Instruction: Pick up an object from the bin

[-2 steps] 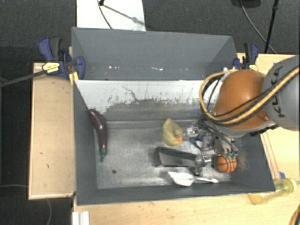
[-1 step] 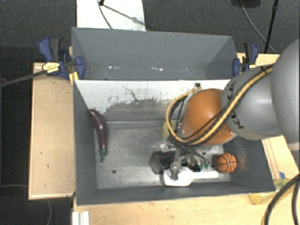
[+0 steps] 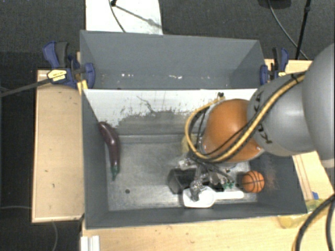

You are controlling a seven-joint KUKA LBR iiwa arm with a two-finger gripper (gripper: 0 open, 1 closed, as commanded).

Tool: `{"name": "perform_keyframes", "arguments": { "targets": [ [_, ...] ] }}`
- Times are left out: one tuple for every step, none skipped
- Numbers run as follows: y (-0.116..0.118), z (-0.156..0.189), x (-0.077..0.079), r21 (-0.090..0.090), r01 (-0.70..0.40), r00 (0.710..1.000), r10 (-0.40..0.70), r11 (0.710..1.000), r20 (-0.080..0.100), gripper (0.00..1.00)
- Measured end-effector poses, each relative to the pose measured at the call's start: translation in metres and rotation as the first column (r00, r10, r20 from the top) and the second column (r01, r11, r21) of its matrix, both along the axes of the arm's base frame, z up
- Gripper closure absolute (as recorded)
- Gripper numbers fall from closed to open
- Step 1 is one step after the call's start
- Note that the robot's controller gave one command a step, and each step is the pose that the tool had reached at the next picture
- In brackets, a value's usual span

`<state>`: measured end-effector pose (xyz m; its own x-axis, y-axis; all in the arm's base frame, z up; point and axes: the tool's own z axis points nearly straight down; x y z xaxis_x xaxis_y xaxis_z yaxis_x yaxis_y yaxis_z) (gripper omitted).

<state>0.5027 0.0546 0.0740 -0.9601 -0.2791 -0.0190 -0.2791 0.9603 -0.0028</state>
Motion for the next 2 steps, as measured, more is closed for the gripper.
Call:
{"name": "perform_keyframes", "arguments": {
  "targets": [
    [-0.001,0.035,-0.004,-0.003,-0.003,1.000,0.003,1.000,-0.026,1.00],
    [0.011,0.231,0.019,-0.002,-0.142,0.990,0.142,0.990,-0.012,1.00]
  ]
}}
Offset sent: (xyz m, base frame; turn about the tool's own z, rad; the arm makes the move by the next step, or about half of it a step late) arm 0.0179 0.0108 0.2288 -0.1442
